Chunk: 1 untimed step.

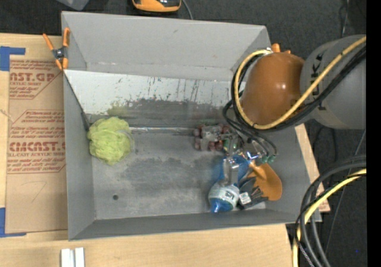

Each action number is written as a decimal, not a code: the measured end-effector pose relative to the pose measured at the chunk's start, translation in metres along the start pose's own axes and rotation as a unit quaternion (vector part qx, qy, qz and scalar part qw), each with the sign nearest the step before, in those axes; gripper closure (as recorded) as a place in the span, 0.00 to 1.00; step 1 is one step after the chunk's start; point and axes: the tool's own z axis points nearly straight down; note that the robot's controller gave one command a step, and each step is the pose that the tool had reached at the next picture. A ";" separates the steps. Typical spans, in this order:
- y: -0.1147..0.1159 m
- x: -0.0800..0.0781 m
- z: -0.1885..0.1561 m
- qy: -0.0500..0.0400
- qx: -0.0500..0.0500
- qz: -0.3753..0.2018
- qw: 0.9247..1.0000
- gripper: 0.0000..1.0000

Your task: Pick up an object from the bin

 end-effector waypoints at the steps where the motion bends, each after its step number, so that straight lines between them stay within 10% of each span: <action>1: -0.058 0.036 0.028 0.003 0.002 -0.099 0.995 0.00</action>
Offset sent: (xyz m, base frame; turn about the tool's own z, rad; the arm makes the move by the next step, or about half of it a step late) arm -0.0032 -0.0354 -0.0367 -0.3895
